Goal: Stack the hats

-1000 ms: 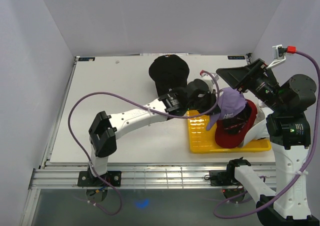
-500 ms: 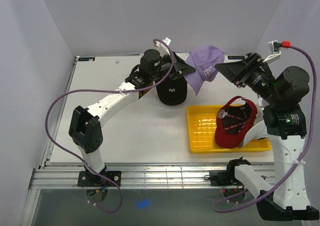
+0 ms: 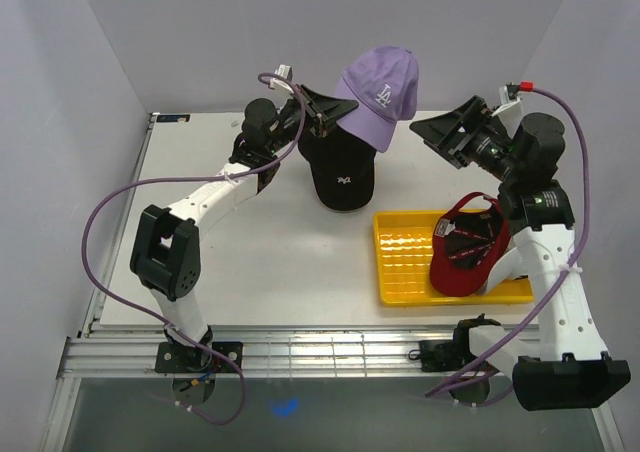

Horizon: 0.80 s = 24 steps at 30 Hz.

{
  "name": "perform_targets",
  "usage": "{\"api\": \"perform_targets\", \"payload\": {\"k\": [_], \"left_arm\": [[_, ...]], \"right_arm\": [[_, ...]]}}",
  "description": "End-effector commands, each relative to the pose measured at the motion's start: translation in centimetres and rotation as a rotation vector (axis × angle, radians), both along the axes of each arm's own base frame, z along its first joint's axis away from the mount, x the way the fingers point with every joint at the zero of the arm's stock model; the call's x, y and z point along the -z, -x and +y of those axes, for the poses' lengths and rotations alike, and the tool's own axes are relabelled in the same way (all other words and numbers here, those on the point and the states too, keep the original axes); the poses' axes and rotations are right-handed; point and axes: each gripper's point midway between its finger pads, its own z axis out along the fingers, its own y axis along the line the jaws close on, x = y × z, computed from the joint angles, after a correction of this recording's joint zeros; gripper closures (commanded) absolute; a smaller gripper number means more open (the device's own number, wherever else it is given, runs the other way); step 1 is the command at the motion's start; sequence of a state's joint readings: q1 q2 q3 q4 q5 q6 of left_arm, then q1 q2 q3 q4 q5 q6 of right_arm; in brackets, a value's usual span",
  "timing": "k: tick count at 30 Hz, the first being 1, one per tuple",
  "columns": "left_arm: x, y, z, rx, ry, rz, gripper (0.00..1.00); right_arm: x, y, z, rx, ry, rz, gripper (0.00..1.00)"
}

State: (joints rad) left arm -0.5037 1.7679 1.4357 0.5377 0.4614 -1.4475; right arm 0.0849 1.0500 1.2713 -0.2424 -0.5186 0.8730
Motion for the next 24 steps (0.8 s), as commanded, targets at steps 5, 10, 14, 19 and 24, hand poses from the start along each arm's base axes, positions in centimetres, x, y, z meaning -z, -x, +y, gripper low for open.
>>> {"api": "perform_targets", "payload": {"k": [5, 10, 14, 19, 24], "left_arm": [[-4.8, 2.0, 3.1, 0.020, 0.189, -0.048, 1.00], [-4.6, 1.9, 3.9, 0.013, 0.213, -0.030, 1.00], [-4.6, 1.9, 4.3, 0.016, 0.228, -0.029, 1.00], [-3.8, 1.8, 4.9, 0.014, 0.251, -0.022, 1.00], [-3.3, 2.0, 5.2, 0.021, 0.249, -0.021, 1.00]], "right_arm": [[2.1, -2.2, 2.8, -0.089, 0.003, -0.027, 0.07], [3.6, -3.3, 4.1, -0.096, -0.025, -0.006, 0.05], [5.1, -4.0, 5.1, -0.110, -0.057, 0.029, 0.05], [5.2, -4.8, 6.7, -0.132, -0.079, 0.044, 0.06], [5.1, -5.5, 7.2, -0.128, -0.116, 0.051, 0.09]]}}
